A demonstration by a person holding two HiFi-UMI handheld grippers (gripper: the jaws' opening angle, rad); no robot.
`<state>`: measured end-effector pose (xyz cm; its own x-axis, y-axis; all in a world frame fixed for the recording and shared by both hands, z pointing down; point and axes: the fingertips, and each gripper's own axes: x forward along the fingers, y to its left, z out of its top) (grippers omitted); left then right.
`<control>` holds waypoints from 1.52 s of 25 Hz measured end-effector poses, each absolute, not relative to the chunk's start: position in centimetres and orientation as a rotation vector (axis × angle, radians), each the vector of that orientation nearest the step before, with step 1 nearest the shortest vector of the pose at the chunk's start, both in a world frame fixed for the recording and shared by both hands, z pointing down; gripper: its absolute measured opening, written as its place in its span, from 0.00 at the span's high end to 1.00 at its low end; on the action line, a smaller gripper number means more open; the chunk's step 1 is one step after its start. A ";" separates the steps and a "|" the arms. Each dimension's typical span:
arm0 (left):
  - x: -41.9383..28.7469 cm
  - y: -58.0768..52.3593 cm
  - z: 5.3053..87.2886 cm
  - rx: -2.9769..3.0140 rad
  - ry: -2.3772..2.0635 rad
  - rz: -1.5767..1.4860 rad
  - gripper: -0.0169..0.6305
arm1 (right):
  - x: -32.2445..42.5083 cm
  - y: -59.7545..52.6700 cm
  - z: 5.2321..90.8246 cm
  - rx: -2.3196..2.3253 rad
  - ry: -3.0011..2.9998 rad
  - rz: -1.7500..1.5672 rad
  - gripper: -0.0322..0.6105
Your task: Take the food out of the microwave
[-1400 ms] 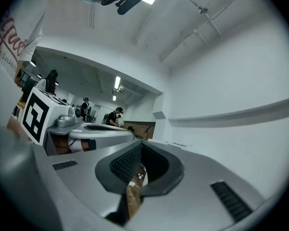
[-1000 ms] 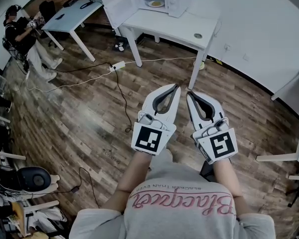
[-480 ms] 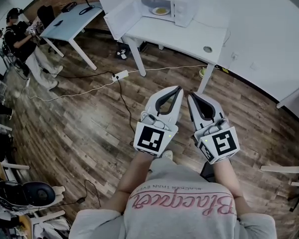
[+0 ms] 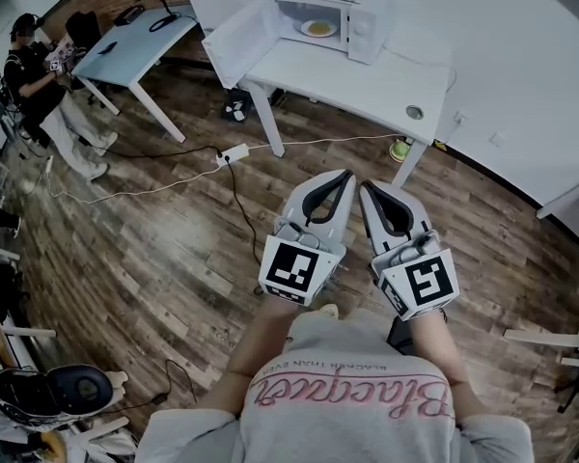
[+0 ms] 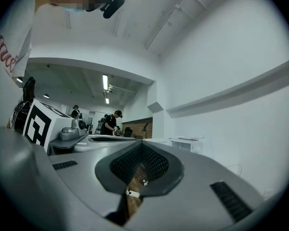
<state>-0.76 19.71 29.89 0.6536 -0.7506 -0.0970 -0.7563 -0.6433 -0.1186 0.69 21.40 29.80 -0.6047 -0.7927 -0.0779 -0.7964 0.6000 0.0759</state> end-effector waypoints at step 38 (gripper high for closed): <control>0.4 -6.0 30.3 -2.675 1.466 -0.022 0.97 | 2.9 -4.6 30.2 -1.271 2.870 0.175 0.93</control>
<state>0.43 -6.03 30.26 0.5390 -0.8417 -0.0312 -0.8405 -0.5350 -0.0862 2.94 -4.56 30.21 -0.6731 -0.7383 -0.0435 -0.7381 0.6669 0.1027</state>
